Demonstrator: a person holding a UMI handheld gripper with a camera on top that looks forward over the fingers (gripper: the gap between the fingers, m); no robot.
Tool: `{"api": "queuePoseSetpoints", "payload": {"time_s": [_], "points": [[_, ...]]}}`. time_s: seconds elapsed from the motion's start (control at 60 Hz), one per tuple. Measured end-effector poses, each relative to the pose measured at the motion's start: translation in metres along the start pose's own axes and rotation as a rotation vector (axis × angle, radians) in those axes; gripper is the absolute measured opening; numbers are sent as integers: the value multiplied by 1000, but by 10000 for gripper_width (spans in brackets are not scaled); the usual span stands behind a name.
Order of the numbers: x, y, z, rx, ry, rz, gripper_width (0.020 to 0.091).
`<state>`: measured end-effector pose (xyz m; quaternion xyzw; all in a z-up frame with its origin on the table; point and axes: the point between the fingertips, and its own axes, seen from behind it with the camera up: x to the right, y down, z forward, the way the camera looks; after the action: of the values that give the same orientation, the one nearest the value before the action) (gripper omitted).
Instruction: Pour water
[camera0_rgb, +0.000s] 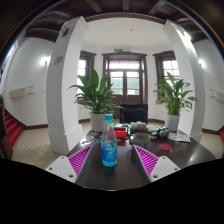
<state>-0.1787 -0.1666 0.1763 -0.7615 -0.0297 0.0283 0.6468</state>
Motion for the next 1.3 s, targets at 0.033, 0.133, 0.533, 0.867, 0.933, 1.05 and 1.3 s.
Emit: {"api": "queuePoseSetpoints", "payload": {"time_s": [0.033,0.133,0.533,0.867,0.933,1.05,1.3], "points": [[-1,1,2,-2,-2,8,792],[-1,8,14,-12,-11,48,795],[-24,42,179,-2,-10,42,784],[-21,42,205,41,13,42,455],[-21,42,205,54,8,34,402],[-17,41,208,74,-4,40,400],[-25,23,227,28,-38,356,400]]}}
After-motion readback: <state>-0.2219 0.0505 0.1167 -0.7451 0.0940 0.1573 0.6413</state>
